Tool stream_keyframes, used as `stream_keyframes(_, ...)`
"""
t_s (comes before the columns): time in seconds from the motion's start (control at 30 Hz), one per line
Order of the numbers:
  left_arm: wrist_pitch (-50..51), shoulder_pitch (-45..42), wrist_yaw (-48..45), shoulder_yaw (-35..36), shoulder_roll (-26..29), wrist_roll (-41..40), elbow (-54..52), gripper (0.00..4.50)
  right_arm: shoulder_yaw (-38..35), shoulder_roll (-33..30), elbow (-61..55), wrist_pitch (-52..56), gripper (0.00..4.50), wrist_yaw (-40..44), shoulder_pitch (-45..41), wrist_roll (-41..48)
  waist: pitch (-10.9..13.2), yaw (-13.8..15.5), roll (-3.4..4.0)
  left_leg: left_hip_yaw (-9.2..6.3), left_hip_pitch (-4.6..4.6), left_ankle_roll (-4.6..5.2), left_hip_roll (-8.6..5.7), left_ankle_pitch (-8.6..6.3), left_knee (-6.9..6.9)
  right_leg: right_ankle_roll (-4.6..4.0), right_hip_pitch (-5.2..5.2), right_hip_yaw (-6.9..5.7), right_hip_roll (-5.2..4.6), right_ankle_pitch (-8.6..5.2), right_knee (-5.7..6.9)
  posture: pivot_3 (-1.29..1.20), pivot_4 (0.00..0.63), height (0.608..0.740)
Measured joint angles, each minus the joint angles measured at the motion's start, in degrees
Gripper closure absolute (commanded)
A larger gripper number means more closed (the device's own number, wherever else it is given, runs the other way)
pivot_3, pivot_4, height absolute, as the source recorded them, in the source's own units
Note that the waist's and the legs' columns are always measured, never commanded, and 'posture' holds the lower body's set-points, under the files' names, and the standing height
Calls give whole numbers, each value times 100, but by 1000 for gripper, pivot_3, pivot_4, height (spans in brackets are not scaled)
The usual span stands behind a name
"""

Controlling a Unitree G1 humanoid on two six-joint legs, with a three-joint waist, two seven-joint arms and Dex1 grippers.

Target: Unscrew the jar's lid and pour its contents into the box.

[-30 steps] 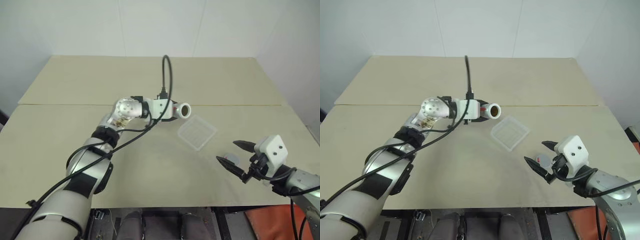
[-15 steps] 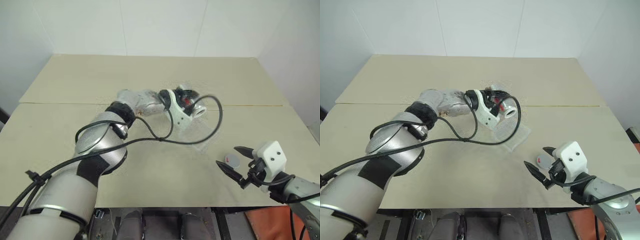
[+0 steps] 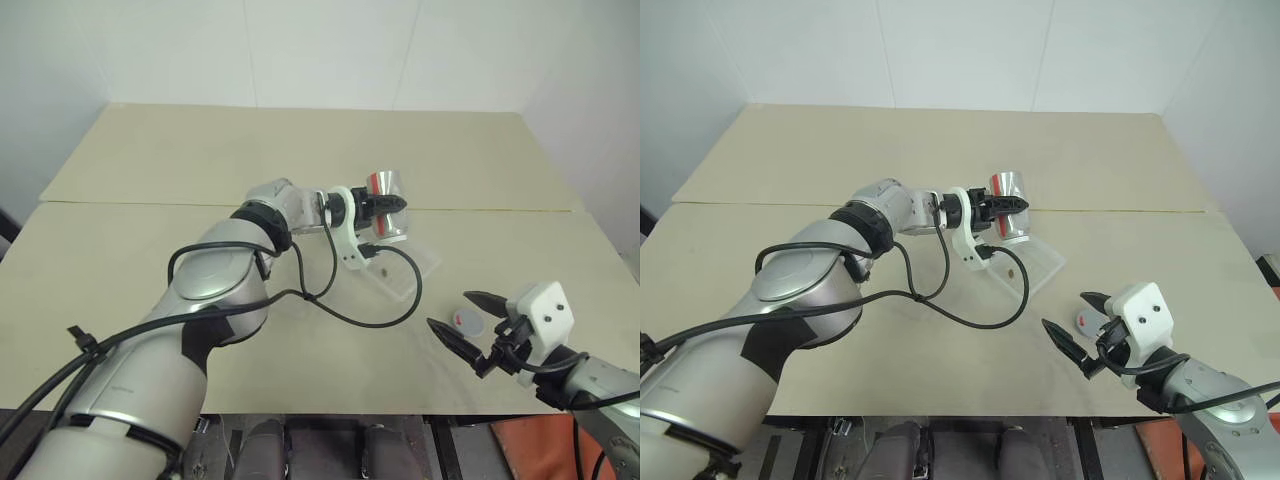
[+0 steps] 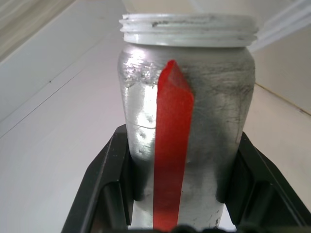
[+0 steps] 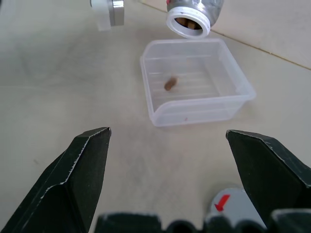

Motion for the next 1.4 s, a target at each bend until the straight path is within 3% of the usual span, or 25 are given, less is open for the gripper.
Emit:
stream_keyframes(0.17, 22, 3, 36, 54, -38, -51, 60, 2503, 12, -82, 14, 2, 29, -27, -4, -52, 0, 18, 0, -1, -3, 0, 0, 0, 2, 0, 0, -2, 0, 0, -1, 0, 150, 740)
stream_keyframes(0.3, -169, 115, -910, 914, -88, -927, 65, 2503, 50, -119, 89, 1, 29, -32, -24, -113, -1, 10, 1, 1, -3, 0, 2, 0, 6, 0, 0, -3, 0, 0, 1, 0, 150, 740)
stream_keyframes(0.4, -351, 429, -2073, 1790, -100, -1845, 80, 2503, 55, -119, 118, 1, 29, -36, -23, -156, -2, -4, 4, 3, 1, -2, 3, 2, 7, -1, 0, -3, 2, 0, 7, 0, 150, 740)
stream_keyframes(0.6, -11, 1184, -5234, 4644, -357, -4899, 46, 2503, 127, -110, 142, 1, 29, -87, -62, -177, -4, -27, 7, 2, -1, -1, 7, 5, 23, -1, 2, -7, 4, 1, 13, 0, 150, 740)
stream_keyframes(0.7, 512, 1462, -6281, 5835, -350, -6239, -309, 2503, 227, -108, 192, 1, 29, -90, -106, -190, -7, -57, 11, -1, 3, -1, 8, 5, 27, -1, 9, -7, 5, 1, 15, 0, 150, 740)
stream_keyframes(0.83, 1539, 2273, -7055, 6822, -309, -7601, -1438, 2503, 327, -102, 333, -2, 29, -76, -281, -189, -13, -143, 21, -12, 7, -1, 9, 5, 29, 0, 13, -5, 5, 1, 31, 0, 150, 740)
stream_keyframes(0.97, 2789, 3743, -7075, 7079, -277, -8310, -3602, 2503, 522, -114, 462, -5, 29, -43, -449, -229, -15, -183, 23, -40, 10, -1, 13, 5, 31, 0, 9, 6, 6, 1, 67, 0, 150, 740)
stream_keyframes(1.13, 3704, 5417, -6539, 7037, -208, -8385, -5864, 2503, 755, -120, 694, -23, 29, 43, -705, -362, -18, -165, 26, -41, 17, 1, 13, 4, 45, 0, 15, 10, 6, 1, 70, 0, 150, 740)
stream_keyframes(1.4, 4220, 6316, -5573, 6917, -285, -8206, -7250, 2503, 988, -116, 804, -48, 29, 132, -1138, -446, -31, -117, 31, -44, 44, 6, 8, 1, 45, 0, 43, 11, 3, 1, 57, 0, 150, 740)
